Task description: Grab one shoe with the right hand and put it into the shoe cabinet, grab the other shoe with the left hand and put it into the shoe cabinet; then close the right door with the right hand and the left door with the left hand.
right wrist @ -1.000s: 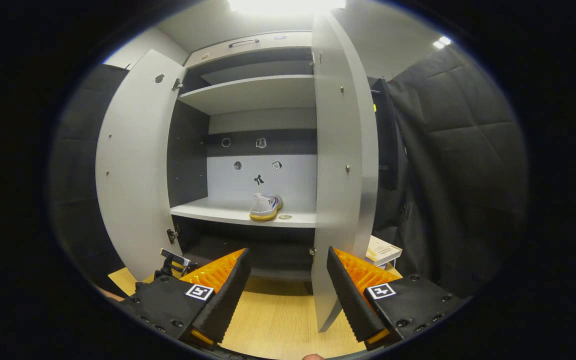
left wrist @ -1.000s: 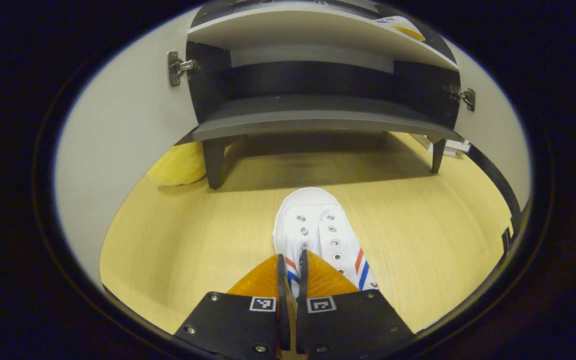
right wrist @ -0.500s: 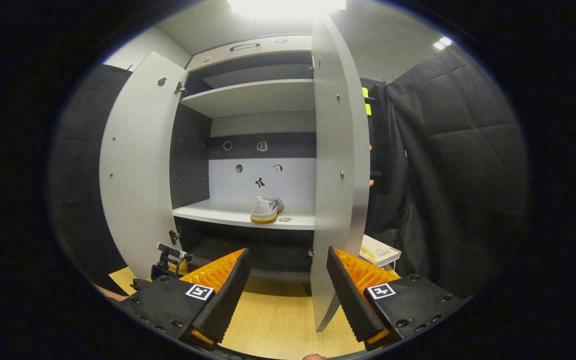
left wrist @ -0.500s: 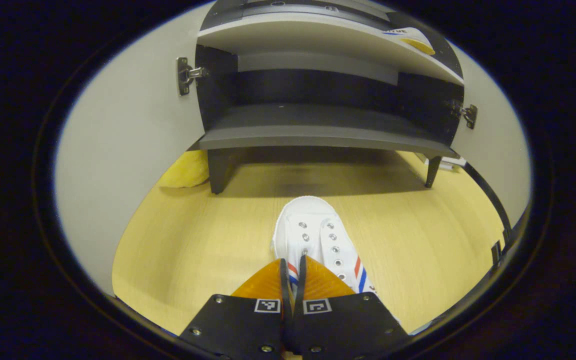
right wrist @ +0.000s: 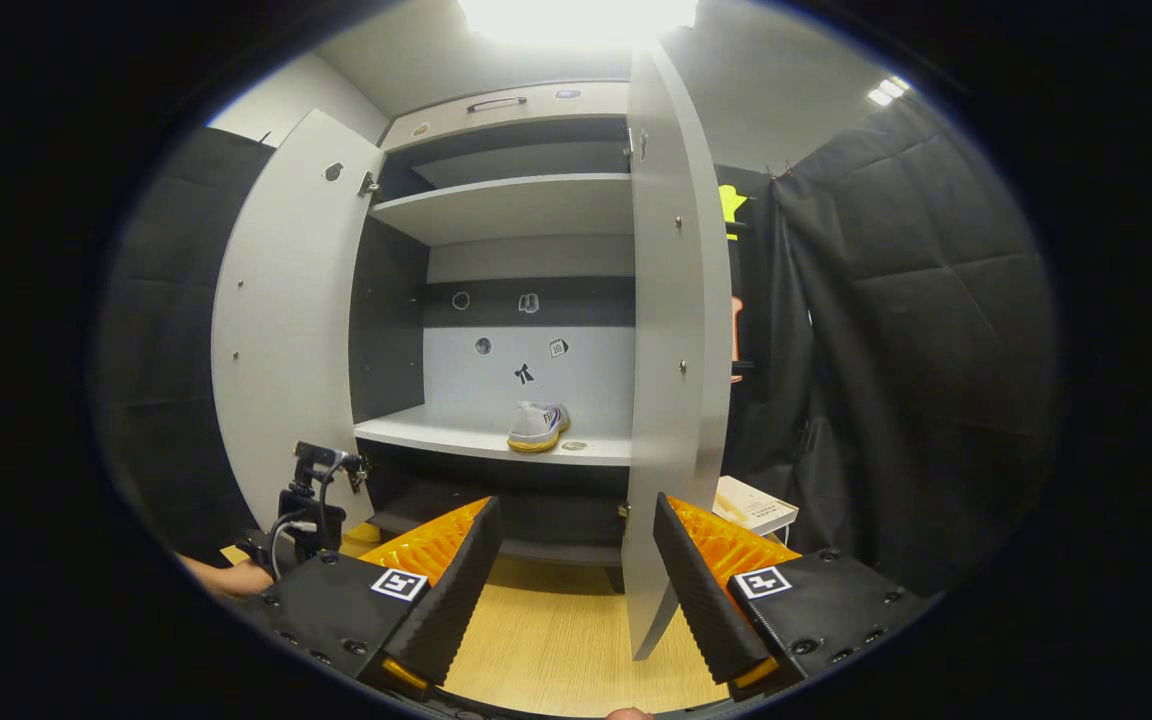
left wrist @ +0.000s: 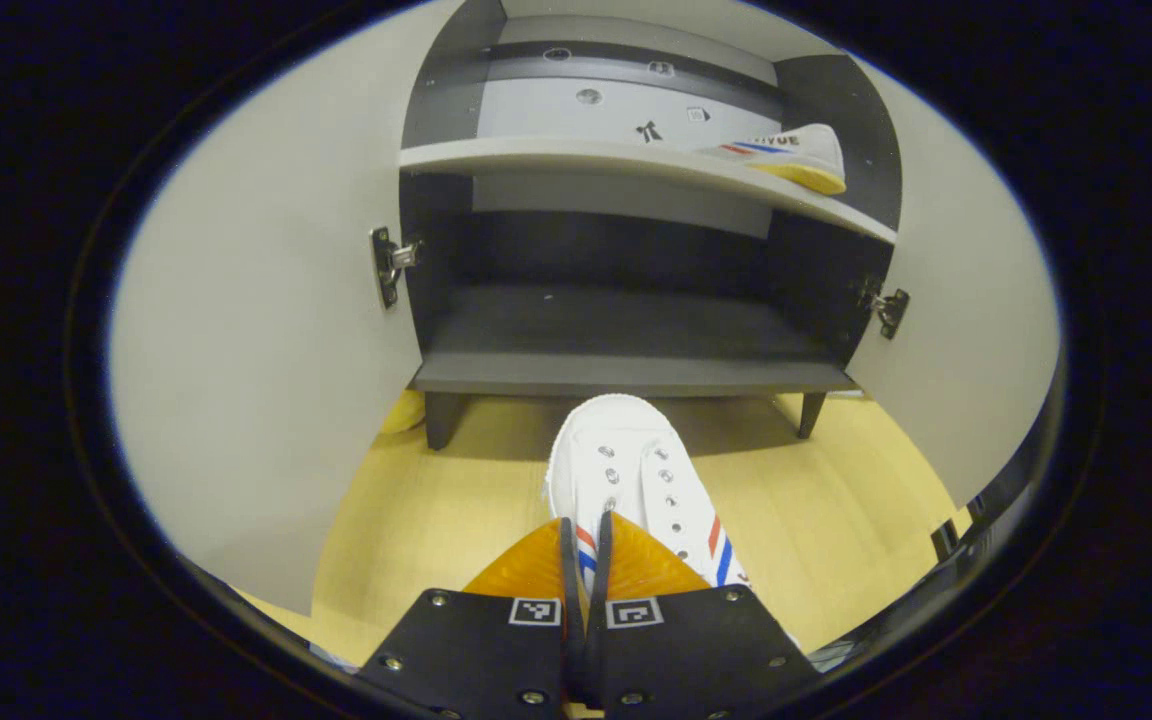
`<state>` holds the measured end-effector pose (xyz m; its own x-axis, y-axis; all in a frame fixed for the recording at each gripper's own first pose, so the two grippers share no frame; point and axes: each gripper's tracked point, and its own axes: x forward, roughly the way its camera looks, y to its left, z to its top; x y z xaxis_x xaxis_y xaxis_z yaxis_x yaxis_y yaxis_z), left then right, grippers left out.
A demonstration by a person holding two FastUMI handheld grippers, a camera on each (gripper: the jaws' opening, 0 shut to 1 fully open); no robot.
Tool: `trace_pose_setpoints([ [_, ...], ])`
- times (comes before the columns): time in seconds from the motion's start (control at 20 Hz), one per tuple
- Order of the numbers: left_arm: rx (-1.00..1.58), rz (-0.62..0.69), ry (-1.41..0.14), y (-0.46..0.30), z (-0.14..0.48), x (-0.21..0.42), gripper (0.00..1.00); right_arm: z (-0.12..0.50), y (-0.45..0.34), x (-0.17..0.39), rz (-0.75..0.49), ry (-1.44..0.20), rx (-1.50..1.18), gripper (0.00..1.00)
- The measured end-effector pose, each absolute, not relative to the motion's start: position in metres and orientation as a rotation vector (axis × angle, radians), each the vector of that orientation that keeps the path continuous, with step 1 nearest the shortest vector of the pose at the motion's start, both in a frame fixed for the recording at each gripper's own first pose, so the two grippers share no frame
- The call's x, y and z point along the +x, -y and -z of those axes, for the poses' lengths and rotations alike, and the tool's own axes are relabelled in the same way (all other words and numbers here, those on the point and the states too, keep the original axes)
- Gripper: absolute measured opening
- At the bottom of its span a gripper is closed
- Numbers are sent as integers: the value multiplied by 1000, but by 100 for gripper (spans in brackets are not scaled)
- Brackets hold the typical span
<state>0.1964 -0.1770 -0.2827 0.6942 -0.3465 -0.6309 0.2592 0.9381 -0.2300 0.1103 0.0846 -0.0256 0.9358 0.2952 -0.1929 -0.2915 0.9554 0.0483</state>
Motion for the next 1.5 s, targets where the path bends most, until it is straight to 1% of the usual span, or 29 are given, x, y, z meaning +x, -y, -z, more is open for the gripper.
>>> trace_pose_setpoints([
  [0.3, -125, 369, -592, 159, 213, 189, 1, 17, -87, 104, -309, -183, 37, 95],
  [0.35, -130, 375, -565, 157, 197, 187, 1, 16, -88, 104, -311, -179, 36, 92],
  [0.4, -137, 381, -541, 153, 190, 184, 1, 16, -88, 104, -313, -176, 34, 95],
  [0.45, -145, 386, -518, 147, 181, 183, 1, 16, -89, 103, -314, -174, 34, 95],
  [0.5, -152, 390, -489, 145, 181, 183, 1, 15, -89, 101, -316, -174, 34, 92],
  [0.55, -155, 397, -466, 145, 183, 183, 1, 16, -89, 100, -317, -174, 35, 95],
  [0.75, -168, 404, -387, 147, 195, 176, 1, 18, -84, 97, -307, -175, 36, 95],
  [1.1, -180, 372, -297, 146, 190, 173, 1, 20, -71, 97, -281, -174, 49, 95],
  [1.25, -193, 355, -297, 144, 190, 172, 1, 24, -64, 99, -264, -179, 47, 95],
  [1.3, -196, 350, -298, 144, 190, 174, 1, 26, -61, 99, -256, -183, 46, 92],
  [1.4, -187, 342, -304, 144, 190, 174, 1, 29, -54, 101, -241, -190, 45, 92],
  [1.45, -185, 337, -311, 144, 190, 174, 1, 32, -51, 102, -234, -195, 45, 95],
  [1.5, -184, 335, -313, 144, 189, 174, 1, 34, -48, 104, -227, -200, 44, 95],
])
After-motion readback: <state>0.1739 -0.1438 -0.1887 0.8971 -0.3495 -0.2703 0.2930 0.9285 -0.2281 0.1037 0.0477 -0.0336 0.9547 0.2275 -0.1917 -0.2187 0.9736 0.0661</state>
